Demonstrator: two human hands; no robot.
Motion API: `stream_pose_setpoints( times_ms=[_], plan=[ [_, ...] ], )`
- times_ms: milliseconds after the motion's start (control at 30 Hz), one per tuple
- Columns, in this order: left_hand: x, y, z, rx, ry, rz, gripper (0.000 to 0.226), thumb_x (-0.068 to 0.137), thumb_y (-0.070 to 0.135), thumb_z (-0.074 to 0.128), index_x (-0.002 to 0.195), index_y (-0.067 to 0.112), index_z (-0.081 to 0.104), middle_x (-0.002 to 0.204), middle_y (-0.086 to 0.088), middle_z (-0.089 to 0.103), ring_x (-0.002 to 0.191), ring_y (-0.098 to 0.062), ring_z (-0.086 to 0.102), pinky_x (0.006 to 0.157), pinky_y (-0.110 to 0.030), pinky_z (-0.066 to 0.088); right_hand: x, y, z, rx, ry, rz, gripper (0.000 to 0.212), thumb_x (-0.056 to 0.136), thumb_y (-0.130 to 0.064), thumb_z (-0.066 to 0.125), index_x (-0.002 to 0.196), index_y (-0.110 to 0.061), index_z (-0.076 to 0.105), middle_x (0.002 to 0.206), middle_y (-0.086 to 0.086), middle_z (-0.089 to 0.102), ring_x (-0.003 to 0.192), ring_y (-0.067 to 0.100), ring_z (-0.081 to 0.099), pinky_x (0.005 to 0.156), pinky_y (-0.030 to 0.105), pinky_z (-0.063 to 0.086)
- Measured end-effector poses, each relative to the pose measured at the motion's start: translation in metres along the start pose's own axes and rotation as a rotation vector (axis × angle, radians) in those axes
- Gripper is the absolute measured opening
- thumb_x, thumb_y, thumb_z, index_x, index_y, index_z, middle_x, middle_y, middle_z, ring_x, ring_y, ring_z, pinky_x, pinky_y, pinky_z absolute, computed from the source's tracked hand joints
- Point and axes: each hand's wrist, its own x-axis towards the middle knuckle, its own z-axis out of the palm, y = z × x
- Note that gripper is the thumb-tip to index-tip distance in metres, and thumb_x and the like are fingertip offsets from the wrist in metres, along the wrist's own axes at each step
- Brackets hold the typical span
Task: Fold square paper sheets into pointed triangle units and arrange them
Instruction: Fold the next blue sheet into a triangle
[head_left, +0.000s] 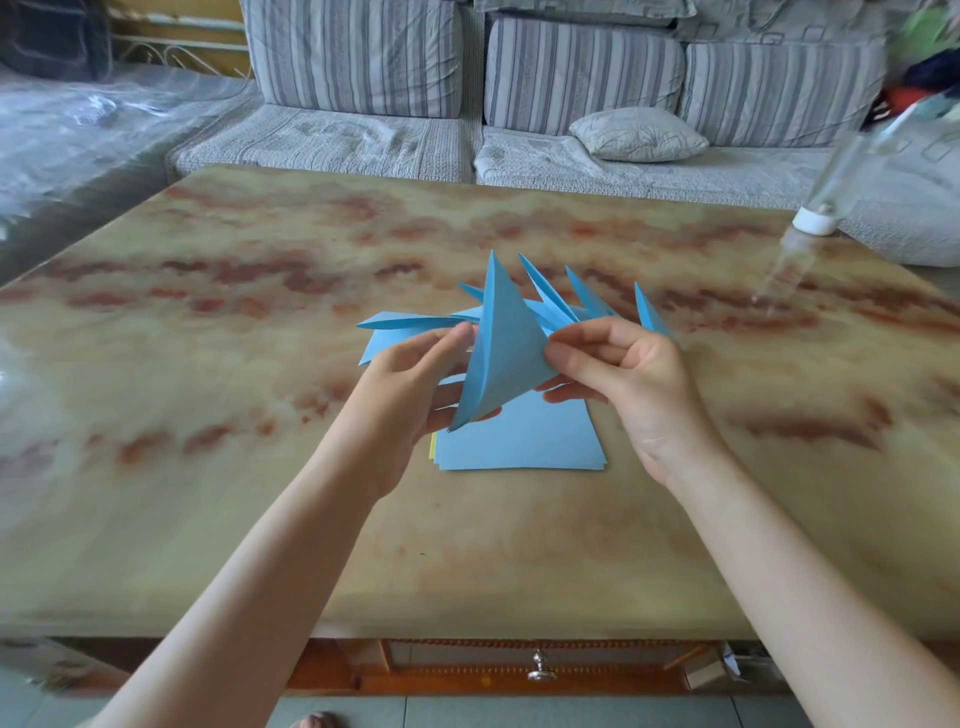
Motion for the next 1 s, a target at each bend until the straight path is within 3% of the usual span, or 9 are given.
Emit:
stream_pose_setpoints(
  times_ms=[100, 200, 267, 467, 667, 833, 1000],
  plan=[
    [0.000, 0.003, 0.001, 0.037, 0.031, 0.001, 0.039, 0.095, 0.047, 0.044, 0.111, 0.021, 0.067, 0.105, -0.002, 0.073, 0.094, -0.019, 0.070, 0.084, -0.034, 0.054, -0.001, -0.001, 0.000, -0.013, -0.019, -0.001, 0.009, 0.079, 0.000, 0.070, 0.085, -0.006, 0.067, 0.069, 0.003, 0.072, 0.056, 0.018, 0.068, 0.059, 0.023, 0.055],
    [-0.002, 0.006, 0.003, 0.010, 0.059, 0.076, 0.046, 0.083, 0.052, 0.052, 0.114, 0.020, 0.066, 0.108, 0.002, 0.072, 0.098, -0.015, 0.069, 0.081, -0.029, 0.050, -0.001, -0.002, 0.000, -0.058, -0.073, -0.010, 0.009, 0.079, 0.001, 0.070, 0.084, -0.007, 0.068, 0.067, 0.003, 0.071, 0.055, 0.018, 0.066, 0.060, 0.021, 0.053],
    [-0.002, 0.007, 0.003, -0.012, 0.086, 0.128, 0.050, 0.078, 0.048, 0.057, 0.119, 0.020, 0.063, 0.110, 0.003, 0.072, 0.100, -0.014, 0.069, 0.080, -0.027, 0.051, -0.002, -0.002, 0.001, -0.105, -0.108, -0.020, 0.010, 0.079, 0.001, 0.071, 0.084, -0.007, 0.069, 0.069, 0.003, 0.071, 0.056, 0.019, 0.066, 0.061, 0.022, 0.053],
    [-0.004, 0.007, 0.002, -0.094, 0.129, 0.211, 0.019, 0.092, 0.013, 0.059, 0.109, 0.016, 0.065, 0.100, 0.000, 0.075, 0.097, -0.012, 0.070, 0.073, -0.024, 0.055, -0.003, 0.000, 0.003, -0.132, -0.111, -0.029, 0.010, 0.080, 0.001, 0.070, 0.086, -0.006, 0.069, 0.074, 0.003, 0.072, 0.061, 0.017, 0.066, 0.063, 0.024, 0.055],
    [-0.006, 0.007, 0.005, -0.153, 0.181, 0.252, 0.012, 0.089, 0.011, 0.061, 0.097, 0.016, 0.068, 0.093, 0.001, 0.075, 0.088, -0.012, 0.071, 0.072, -0.025, 0.056, -0.007, -0.002, 0.010, -0.127, -0.061, 0.036, 0.027, 0.068, -0.027, 0.075, 0.087, -0.009, 0.069, 0.070, -0.001, 0.072, 0.058, 0.014, 0.067, 0.058, 0.027, 0.056],
    [-0.008, 0.007, 0.007, -0.163, 0.185, 0.250, 0.010, 0.086, 0.010, 0.063, 0.091, 0.016, 0.069, 0.090, 0.000, 0.076, 0.088, -0.014, 0.071, 0.076, -0.027, 0.057, -0.005, -0.001, 0.012, -0.137, -0.052, 0.037, 0.006, 0.077, -0.010, 0.075, 0.081, -0.008, 0.071, 0.068, -0.003, 0.072, 0.057, 0.010, 0.065, 0.056, 0.022, 0.054],
    [-0.008, 0.007, 0.008, -0.161, 0.194, 0.244, 0.010, 0.087, 0.011, 0.063, 0.093, 0.015, 0.069, 0.092, -0.001, 0.076, 0.088, -0.014, 0.071, 0.077, -0.027, 0.057, -0.005, -0.002, 0.010, -0.147, -0.047, 0.022, 0.004, 0.079, -0.009, 0.074, 0.081, -0.008, 0.071, 0.069, -0.003, 0.072, 0.059, 0.008, 0.065, 0.056, 0.021, 0.053]
  ],
)
